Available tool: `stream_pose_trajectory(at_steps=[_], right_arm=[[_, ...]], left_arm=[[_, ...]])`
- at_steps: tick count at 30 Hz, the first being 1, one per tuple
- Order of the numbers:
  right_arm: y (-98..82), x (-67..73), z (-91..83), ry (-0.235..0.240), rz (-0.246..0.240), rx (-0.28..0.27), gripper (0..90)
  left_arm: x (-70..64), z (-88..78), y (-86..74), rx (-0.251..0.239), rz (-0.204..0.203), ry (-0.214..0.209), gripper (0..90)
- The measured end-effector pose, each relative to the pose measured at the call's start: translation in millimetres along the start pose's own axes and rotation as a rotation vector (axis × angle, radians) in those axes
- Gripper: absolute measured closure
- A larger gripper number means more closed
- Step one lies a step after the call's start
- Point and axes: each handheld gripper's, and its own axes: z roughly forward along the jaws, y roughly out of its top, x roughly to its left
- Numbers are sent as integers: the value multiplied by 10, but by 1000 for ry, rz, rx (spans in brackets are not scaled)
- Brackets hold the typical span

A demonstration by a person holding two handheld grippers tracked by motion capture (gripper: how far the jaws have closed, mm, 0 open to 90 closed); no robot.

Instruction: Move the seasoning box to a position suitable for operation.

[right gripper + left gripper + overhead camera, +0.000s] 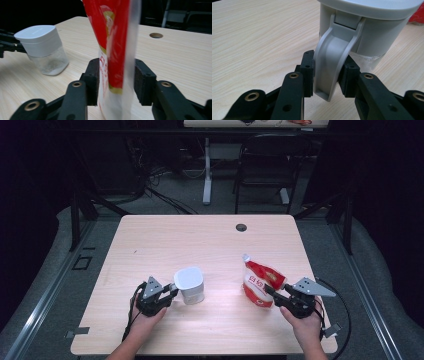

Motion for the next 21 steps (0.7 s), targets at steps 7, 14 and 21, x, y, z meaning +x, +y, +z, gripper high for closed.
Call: stream_pose_trajectory(at_steps=[7,14,21], right_arm=[[-61,-4,-207,-4,34,-12,547],[-181,81,-422,-53,11,23,546],[-233,231,-590,-89,-70,22,563]], left_arm=[[-2,18,30,13,19,-12,697],[-46,46,62,17,44,-39,698],[-69,32,65,20,54,-55,697]])
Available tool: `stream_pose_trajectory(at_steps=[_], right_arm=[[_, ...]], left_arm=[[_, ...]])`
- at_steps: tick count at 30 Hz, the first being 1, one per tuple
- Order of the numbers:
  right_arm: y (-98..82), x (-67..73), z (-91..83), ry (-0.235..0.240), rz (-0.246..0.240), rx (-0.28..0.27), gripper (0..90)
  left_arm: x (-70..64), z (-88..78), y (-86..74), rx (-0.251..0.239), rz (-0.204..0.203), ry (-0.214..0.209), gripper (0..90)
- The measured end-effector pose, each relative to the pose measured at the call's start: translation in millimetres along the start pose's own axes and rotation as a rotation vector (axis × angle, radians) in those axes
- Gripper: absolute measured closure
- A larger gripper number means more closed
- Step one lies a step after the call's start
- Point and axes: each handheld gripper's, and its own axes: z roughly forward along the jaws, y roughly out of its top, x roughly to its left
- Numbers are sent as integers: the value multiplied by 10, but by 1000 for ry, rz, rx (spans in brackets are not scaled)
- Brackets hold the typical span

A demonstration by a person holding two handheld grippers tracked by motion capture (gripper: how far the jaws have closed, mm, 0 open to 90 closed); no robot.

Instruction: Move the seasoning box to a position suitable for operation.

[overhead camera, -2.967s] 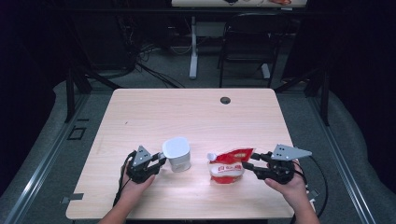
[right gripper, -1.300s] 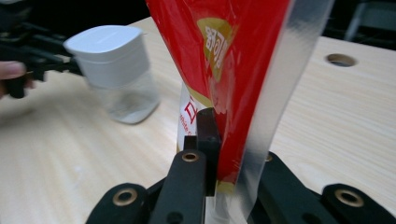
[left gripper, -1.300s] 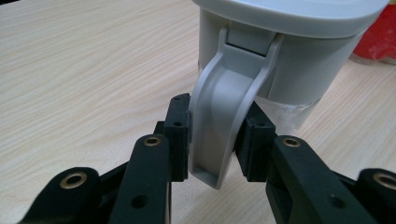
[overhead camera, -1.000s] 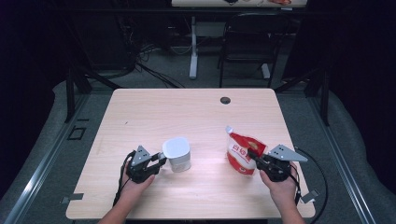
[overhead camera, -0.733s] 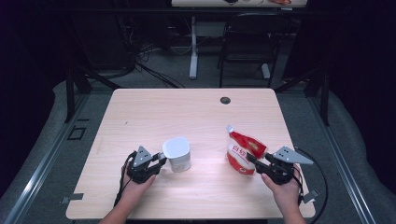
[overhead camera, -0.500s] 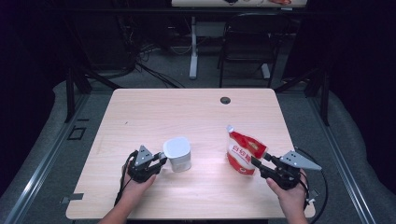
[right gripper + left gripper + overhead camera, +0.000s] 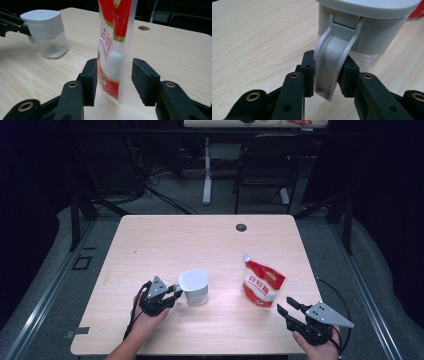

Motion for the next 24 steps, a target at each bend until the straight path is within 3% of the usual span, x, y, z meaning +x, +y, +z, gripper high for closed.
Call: stream_pose_trajectory(at_steps=[7,20,24], right_arm=[[21,60,19,35,3,-11,588],[74,323,165,112,-89,13,579],[101,382,274,167,-98,32,591]], left_arm=[[-41,-11,0,5,11,-19,698],[-121,-28,-8,14,46,-83,697],[-135,-32,-6,16,52,-93,696]])
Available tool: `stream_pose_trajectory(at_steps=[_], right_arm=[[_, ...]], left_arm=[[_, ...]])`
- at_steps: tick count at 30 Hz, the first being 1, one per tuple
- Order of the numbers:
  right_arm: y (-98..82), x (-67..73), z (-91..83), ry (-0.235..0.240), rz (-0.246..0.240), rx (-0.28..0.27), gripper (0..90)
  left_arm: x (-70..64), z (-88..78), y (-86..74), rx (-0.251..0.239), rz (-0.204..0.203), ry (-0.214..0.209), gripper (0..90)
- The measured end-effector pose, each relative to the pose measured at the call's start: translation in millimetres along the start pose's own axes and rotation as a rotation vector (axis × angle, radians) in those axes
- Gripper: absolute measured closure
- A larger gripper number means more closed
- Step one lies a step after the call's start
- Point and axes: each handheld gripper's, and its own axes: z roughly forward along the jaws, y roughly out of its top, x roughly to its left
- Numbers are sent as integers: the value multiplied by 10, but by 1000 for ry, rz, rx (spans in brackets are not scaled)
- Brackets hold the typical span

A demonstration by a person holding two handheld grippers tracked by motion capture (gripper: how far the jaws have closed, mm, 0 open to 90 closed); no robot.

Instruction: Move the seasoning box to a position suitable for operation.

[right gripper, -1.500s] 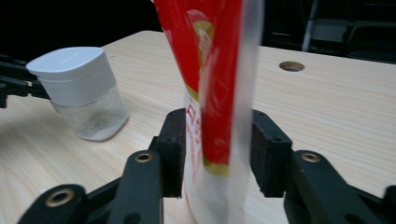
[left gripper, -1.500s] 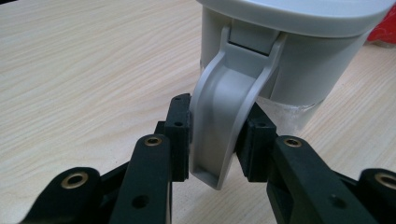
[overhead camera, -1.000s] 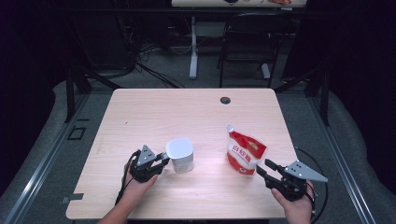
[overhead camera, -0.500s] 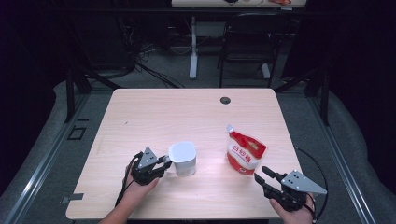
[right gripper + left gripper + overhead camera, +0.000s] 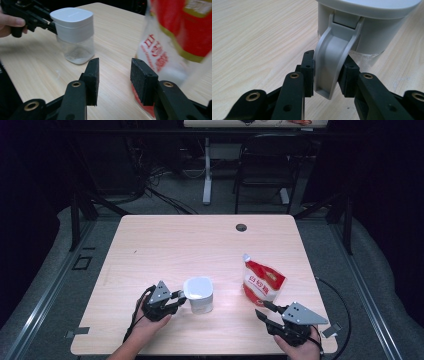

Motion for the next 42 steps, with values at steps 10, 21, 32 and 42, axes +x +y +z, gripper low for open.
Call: stream_pose_trajectory(at_steps=[10,21,32,42], right_arm=[[161,92,329,37,-63,78,597],[333,116,606,44,-50,95,713],[322,148,735,35,-61,112,743],[225,176,752,65,-47,109,745]], left_arm=[[2,-7,-5,0,5,-10,696],[-1,-14,-11,-1,10,-22,695],[-22,-25,-12,4,32,-47,695],[-59,-21,-5,-1,61,-83,695]])
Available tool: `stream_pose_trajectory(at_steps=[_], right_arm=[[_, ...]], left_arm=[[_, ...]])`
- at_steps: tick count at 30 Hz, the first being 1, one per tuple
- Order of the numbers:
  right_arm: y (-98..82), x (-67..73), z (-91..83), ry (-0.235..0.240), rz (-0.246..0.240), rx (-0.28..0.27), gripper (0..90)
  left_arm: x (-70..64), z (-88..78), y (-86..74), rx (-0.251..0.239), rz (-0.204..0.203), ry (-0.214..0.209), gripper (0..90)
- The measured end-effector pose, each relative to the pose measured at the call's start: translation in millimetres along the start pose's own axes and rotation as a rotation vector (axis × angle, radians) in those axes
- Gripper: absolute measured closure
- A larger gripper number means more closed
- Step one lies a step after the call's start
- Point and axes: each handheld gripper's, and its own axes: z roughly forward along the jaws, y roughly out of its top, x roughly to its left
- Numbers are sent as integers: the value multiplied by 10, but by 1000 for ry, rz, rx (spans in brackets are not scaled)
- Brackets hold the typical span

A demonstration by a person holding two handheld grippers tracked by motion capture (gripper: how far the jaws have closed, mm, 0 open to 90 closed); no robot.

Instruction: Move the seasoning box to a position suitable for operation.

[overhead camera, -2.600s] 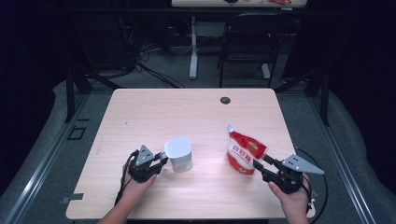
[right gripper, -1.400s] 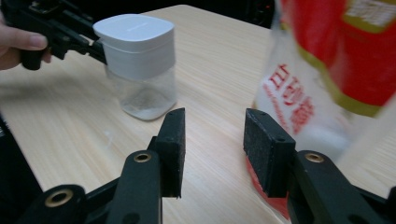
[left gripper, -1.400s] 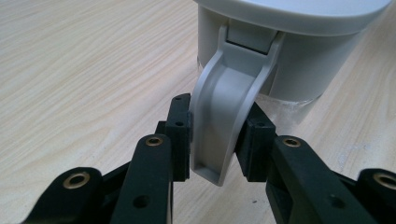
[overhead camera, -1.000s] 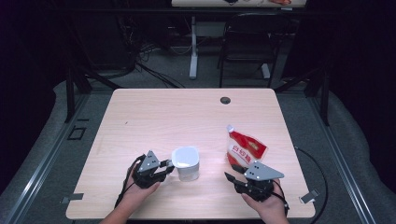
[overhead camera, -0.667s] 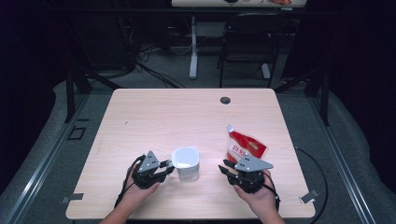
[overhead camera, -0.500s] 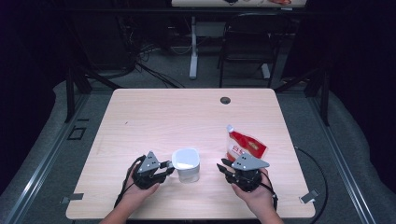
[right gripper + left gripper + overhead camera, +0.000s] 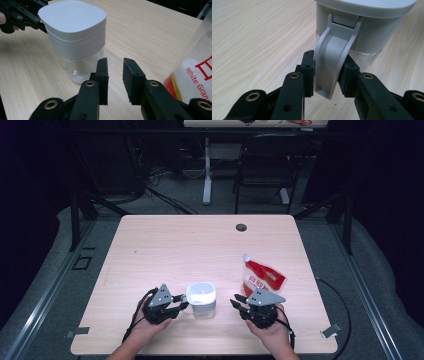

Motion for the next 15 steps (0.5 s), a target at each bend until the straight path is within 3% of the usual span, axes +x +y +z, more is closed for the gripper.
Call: stream_pose_trajectory(at_steps=[9,15], right_arm=[[-20,-4,4,8,8,-4,740],[-27,9,13,14,4,-2,739]], left_arm=[[-42,31,16,-3,43,-58,695],[-52,46,4,-17,37,-41,692]])
